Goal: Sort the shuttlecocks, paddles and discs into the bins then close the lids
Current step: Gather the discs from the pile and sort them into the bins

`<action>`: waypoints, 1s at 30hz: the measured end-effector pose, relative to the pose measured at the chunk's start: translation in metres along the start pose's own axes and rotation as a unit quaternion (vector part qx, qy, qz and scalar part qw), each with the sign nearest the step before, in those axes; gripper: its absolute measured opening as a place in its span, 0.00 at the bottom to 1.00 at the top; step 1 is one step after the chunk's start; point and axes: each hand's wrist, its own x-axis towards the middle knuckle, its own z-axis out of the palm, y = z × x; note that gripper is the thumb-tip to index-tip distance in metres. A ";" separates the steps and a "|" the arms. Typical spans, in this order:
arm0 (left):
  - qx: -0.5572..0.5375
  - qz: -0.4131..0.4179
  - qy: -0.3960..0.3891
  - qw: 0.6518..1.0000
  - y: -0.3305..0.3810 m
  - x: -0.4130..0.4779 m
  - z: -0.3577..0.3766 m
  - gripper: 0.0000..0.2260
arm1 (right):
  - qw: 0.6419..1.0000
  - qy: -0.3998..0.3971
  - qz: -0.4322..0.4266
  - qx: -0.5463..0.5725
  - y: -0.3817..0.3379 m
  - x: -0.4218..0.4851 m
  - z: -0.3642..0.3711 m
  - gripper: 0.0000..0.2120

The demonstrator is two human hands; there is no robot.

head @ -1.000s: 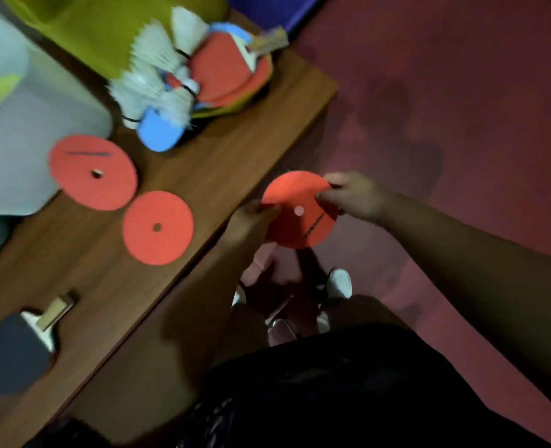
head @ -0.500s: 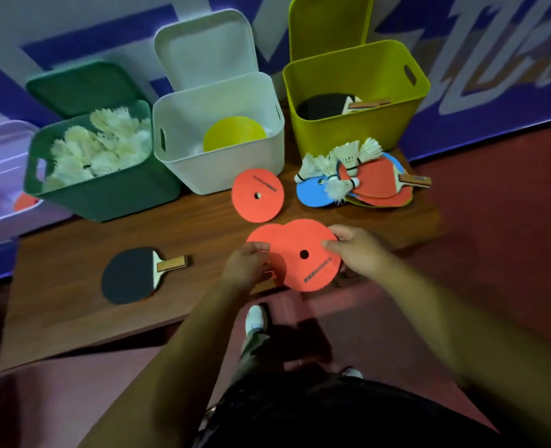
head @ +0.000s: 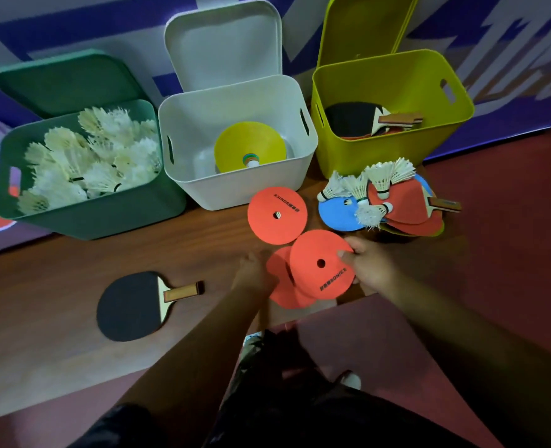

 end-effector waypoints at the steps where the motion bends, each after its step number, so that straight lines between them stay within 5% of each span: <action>1: 0.019 0.002 -0.001 1.000 -0.002 0.007 0.007 0.36 | 1.000 0.003 0.005 -0.008 0.001 0.003 0.000 0.08; 7: 0.139 0.029 0.039 0.989 -0.001 0.008 0.015 0.25 | 0.999 -0.001 0.034 -0.043 0.012 0.004 0.002 0.05; 12: 0.056 0.127 -0.001 0.990 0.010 -0.004 -0.010 0.05 | 0.996 0.001 0.036 -0.078 0.021 0.000 0.009 0.04; 16: -0.103 0.067 -0.032 0.992 0.004 -0.007 -0.018 0.14 | 0.996 0.015 0.007 -0.092 0.023 -0.007 0.008 0.09; 19: -0.212 0.123 -0.063 0.967 -0.001 -0.014 -0.029 0.16 | 0.994 0.028 -0.047 -0.093 0.011 -0.012 0.005 0.09; 30: -0.298 0.195 -0.059 0.933 0.021 -0.029 -0.084 0.15 | 0.985 0.020 -0.134 -0.104 -0.044 -0.010 -0.003 0.04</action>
